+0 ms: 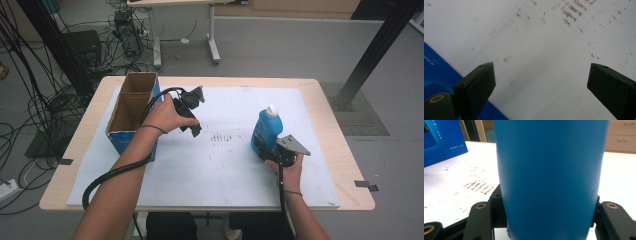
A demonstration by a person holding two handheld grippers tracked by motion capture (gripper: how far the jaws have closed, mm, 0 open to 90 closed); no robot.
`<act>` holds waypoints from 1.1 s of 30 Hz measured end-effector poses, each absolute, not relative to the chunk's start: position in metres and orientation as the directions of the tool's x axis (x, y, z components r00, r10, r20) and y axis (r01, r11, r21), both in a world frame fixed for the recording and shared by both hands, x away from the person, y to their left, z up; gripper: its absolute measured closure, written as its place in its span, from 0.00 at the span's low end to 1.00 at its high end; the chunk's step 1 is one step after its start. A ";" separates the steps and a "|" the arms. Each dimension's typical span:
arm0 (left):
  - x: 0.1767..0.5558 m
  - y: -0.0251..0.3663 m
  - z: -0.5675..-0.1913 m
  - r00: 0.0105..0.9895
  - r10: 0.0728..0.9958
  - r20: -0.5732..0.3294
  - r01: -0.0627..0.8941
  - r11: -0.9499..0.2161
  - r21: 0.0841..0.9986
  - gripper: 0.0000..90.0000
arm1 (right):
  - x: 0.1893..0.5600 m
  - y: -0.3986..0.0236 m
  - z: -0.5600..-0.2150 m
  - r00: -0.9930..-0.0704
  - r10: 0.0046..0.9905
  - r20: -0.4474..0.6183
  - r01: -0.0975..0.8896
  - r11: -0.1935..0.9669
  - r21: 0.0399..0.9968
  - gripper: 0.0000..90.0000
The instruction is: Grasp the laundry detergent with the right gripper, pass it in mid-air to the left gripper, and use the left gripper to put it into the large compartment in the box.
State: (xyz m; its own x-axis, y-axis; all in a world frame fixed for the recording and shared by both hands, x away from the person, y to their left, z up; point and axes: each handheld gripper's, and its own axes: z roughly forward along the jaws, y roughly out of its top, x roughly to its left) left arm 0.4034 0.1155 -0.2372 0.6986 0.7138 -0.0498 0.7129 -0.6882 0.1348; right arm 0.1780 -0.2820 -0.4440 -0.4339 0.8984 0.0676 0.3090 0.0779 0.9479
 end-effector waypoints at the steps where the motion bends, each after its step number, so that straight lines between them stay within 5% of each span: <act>1: 0.404 0.116 -0.237 0.699 0.713 -0.054 0.713 -0.688 0.136 0.09 | 0.178 -0.282 -0.444 -0.434 0.898 0.069 0.311 0.078 0.947 0.45; 33: 0.403 0.117 -0.225 0.709 0.703 -0.054 0.702 -0.697 0.148 0.09 | 0.182 -0.287 -0.435 -0.463 0.883 0.076 0.322 0.087 0.943 0.46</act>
